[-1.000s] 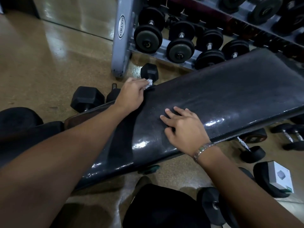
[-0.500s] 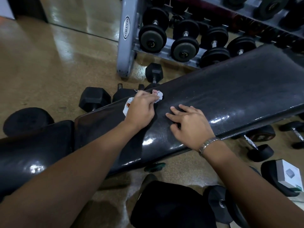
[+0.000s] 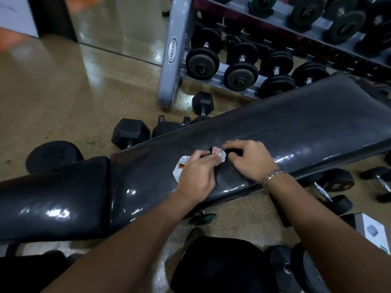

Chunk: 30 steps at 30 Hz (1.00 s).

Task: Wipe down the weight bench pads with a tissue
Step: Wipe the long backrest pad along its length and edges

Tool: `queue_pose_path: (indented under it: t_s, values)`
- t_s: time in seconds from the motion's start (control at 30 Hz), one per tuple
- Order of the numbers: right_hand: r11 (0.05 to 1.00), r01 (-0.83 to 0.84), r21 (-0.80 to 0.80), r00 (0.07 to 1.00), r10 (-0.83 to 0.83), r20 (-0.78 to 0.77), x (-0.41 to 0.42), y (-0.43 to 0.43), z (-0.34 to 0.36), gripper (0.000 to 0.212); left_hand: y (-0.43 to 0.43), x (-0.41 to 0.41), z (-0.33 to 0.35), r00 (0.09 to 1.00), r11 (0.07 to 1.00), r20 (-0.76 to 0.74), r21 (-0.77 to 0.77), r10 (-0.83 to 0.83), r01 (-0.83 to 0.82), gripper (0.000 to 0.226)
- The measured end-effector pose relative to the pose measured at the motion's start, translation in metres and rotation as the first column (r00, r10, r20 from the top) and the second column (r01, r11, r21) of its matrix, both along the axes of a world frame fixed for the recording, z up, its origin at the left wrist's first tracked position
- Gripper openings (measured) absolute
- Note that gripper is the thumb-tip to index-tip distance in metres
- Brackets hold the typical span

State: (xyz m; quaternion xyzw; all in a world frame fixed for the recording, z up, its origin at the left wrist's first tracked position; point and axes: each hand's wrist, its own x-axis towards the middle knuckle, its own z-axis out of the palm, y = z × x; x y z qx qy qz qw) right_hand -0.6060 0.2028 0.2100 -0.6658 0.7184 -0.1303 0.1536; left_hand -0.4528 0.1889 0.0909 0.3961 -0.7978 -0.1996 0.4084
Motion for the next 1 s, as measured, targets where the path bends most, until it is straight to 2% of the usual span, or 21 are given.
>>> queue_pose_path:
  t_s: [0.1,0.2,0.27,0.37,0.43,0.63,0.83,1.0]
  values:
    - [1.0,-0.008,0.004,0.999,0.007,0.042,-0.001,0.003,0.0,0.033,0.018,-0.001,-0.002,1.0,1.0,-0.012,-0.003,-0.012,0.012,0.039]
    - [0.997,-0.025,-0.075,0.999,0.029,0.041,-0.003,0.008,0.001,0.034,0.035,0.001,-0.004,0.999,0.999,-0.004,-0.035,-0.032,0.032,0.041]
    - [0.989,-0.039,-0.143,0.999,0.037,-0.017,-0.006,0.012,0.003,0.035,0.046,0.002,-0.006,0.999,0.997,0.017,-0.049,-0.051,0.051,0.041]
    - [0.979,-0.09,-0.182,0.98,0.055,-0.19,-0.013,0.015,0.002,0.035,0.059,0.004,-0.011,0.997,0.995,0.046,-0.078,-0.062,0.066,0.042]
    - [0.98,-0.109,-0.168,0.951,0.054,-0.304,-0.019,0.017,0.0,0.036,0.064,0.004,-0.017,0.997,0.992,0.047,-0.11,-0.063,0.068,0.042]
    - [0.996,0.032,-0.085,0.841,-0.073,-0.536,-0.023,0.026,-0.004,0.051,0.082,0.004,-0.027,0.995,0.979,0.07,-0.187,-0.074,0.086,0.042]
    - [0.999,0.029,-0.019,0.814,-0.035,-0.579,-0.024,0.024,0.002,0.051,0.083,0.01,-0.034,0.984,0.97,0.125,-0.191,-0.126,0.148,0.053]
    - [1.0,0.028,0.008,0.797,-0.017,-0.604,-0.024,0.025,0.0,0.062,0.088,0.023,-0.025,0.974,0.946,0.093,-0.237,-0.205,0.221,0.045]
